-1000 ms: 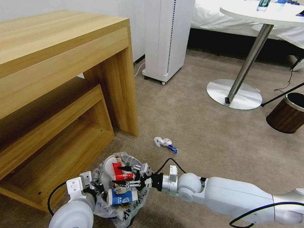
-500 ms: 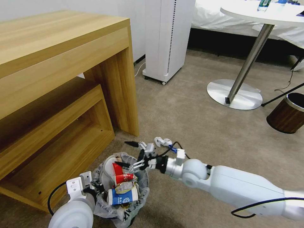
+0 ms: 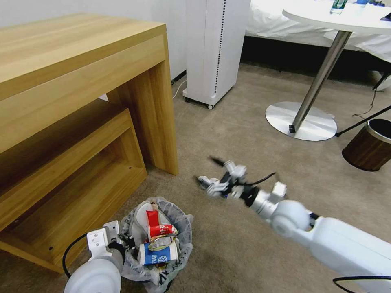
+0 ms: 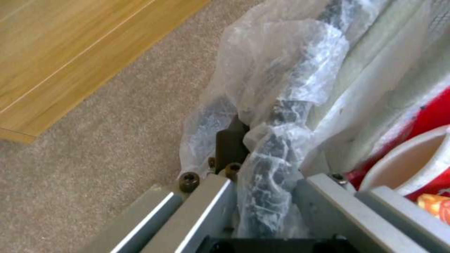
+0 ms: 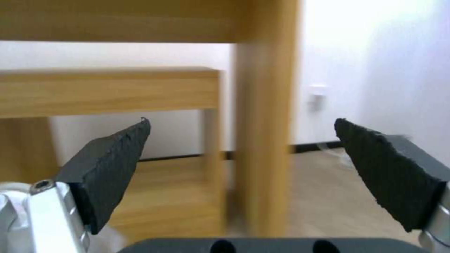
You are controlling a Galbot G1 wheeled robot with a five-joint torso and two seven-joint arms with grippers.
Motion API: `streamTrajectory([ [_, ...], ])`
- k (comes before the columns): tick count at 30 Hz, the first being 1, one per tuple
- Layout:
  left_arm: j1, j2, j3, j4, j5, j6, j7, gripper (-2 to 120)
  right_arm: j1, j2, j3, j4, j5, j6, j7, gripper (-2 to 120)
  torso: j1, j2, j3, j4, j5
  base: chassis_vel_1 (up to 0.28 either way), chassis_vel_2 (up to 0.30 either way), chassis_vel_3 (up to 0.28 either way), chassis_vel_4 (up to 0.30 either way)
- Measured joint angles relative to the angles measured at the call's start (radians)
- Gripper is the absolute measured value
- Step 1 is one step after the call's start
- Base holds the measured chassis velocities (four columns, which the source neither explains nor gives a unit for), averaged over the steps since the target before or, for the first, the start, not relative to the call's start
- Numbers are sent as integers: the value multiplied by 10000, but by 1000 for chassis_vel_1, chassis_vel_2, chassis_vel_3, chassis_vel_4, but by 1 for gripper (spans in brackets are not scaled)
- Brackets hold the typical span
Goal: Pick up the trash bin and place the garbage on the floor into it.
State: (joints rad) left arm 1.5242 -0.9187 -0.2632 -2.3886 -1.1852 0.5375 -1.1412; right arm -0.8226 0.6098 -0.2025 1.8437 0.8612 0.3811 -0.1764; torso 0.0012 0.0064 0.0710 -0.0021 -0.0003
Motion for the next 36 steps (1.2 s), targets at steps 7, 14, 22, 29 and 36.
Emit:
streamTrajectory([
  [7,93,153,51,-179,230,92,197,0,-3898,529,3989,374,-1142,47,189,100,0,0,0,-1,6,0,0,0,0],
  [14,-30,376,190,-182,301,173,406,0,-6281,1538,6154,392,-2622,429,770,100,0,0,-1,-5,2,0,0,0,0],
  [22,-49,458,295,-195,308,200,496,0,-6961,2412,6716,659,-3476,846,1425,100,-1,1,-1,-1,3,0,0,0,0],
  [29,4,472,302,-229,421,253,589,0,-7207,2684,6735,650,-3470,931,1378,100,0,0,0,-1,1,0,0,0,0],
  [36,199,463,247,-364,632,288,672,0,-7388,2983,6399,501,-3699,1042,1070,100,-1,0,0,-2,3,0,0,0,0],
])
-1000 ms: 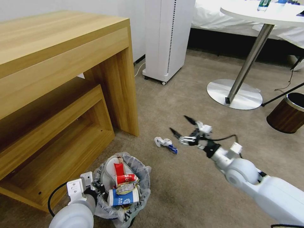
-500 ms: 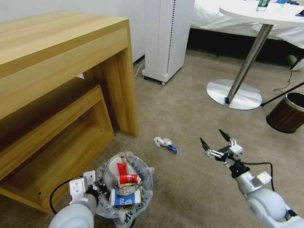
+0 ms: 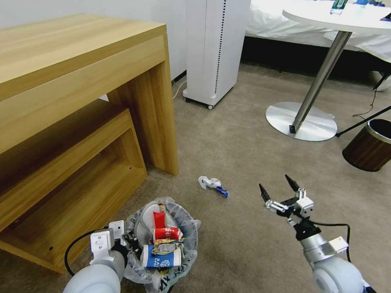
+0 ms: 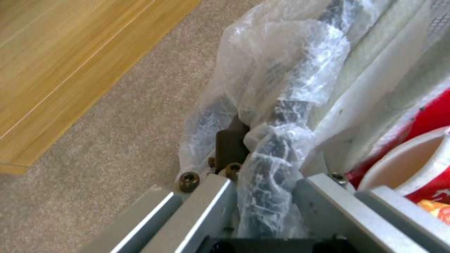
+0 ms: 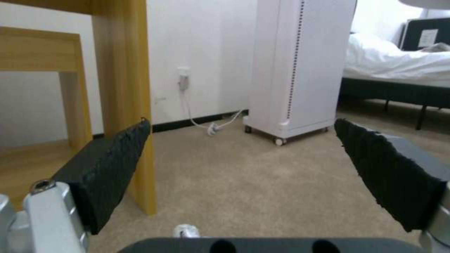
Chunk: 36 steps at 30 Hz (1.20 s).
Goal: Pick up the trash bin and place the garbage on the floor into it.
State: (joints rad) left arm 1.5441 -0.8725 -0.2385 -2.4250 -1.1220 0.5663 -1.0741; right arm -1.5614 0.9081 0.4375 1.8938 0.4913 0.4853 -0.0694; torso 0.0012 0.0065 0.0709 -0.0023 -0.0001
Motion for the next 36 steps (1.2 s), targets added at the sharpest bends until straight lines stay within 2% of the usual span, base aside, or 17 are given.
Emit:
streamTrajectory([
  [14,345,-345,5,11,688,108,237,0,180,5,-434,-130,-98,119,-34,100,1,-2,3,0,1,-109,110,115,-112],
  [22,427,-322,-92,13,826,117,315,0,497,-13,-842,-261,-126,230,-24,100,1,-2,3,2,1,-118,96,96,-122],
  [36,546,-358,-106,15,982,137,392,0,554,-157,-906,-379,-98,-32,-214,100,1,-1,1,0,-1,-23,-7,-12,-29],
])
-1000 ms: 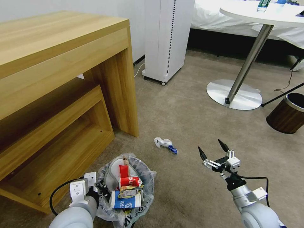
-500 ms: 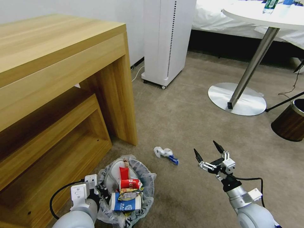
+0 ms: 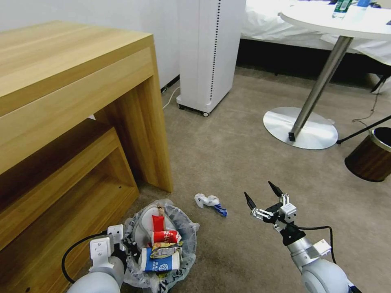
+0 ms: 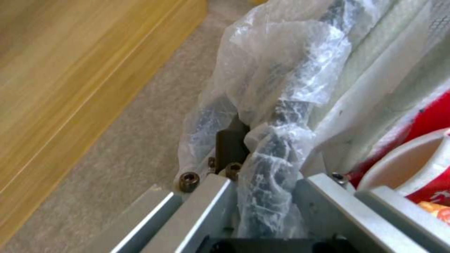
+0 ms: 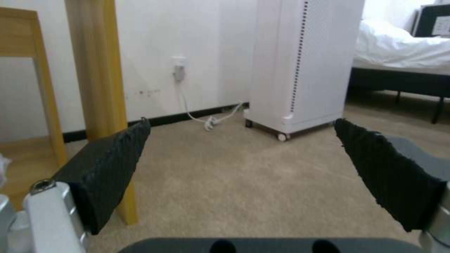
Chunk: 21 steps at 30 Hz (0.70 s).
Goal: Pick up the trash bin and place the garbage on the floor into it.
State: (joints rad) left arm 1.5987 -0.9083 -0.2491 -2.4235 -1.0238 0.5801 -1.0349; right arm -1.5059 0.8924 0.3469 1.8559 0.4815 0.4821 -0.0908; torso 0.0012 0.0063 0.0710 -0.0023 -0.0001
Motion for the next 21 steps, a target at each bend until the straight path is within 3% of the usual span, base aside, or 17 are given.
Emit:
streamTrajectory([
  [6,-38,-36,23,61,-10,-26,12,0,46,-31,-47,-80,29,6,-100,100,0,0,0,-4,2,-77,-68,-70,-71],
  [21,35,-77,-75,57,5,-70,2,0,269,-22,-346,-308,52,32,-155,100,0,0,0,1,2,-14,14,15,-15],
])
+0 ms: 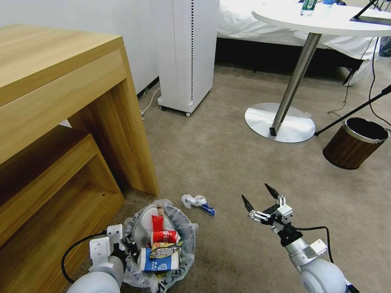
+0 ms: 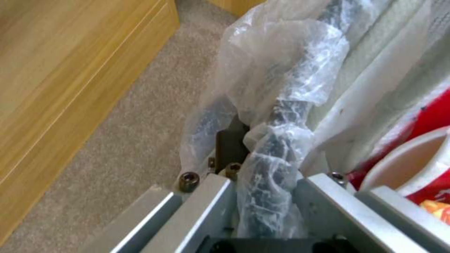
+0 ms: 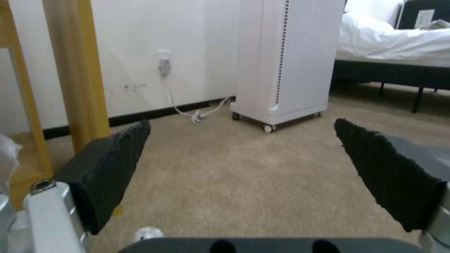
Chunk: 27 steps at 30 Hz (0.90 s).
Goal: Pick up the trash bin and place the garbage on the floor into it.
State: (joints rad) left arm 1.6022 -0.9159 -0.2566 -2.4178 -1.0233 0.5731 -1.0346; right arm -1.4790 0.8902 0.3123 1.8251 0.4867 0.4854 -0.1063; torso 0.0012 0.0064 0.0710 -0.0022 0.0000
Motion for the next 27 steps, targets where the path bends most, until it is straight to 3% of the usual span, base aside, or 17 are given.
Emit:
streamTrajectory([
  [14,164,-121,-74,-4,152,-1,-52,0,229,-47,-293,-161,-1,-12,-23,100,0,1,1,1,2,-122,81,119,-85],
  [18,181,-148,-103,-16,170,-1,-46,0,406,-147,-505,-219,-236,-28,449,100,2,1,1,-2,3,-168,60,152,-65],
  [24,182,-129,-263,-54,123,-31,-233,0,1411,-825,-1284,-800,-258,65,113,100,3,1,2,-2,-2,-34,35,56,-23],
  [27,215,-4,-467,-120,63,-98,-615,0,2824,-1610,-2356,-1733,42,190,-461,100,1,0,1,3,0,0,0,0,0],
])
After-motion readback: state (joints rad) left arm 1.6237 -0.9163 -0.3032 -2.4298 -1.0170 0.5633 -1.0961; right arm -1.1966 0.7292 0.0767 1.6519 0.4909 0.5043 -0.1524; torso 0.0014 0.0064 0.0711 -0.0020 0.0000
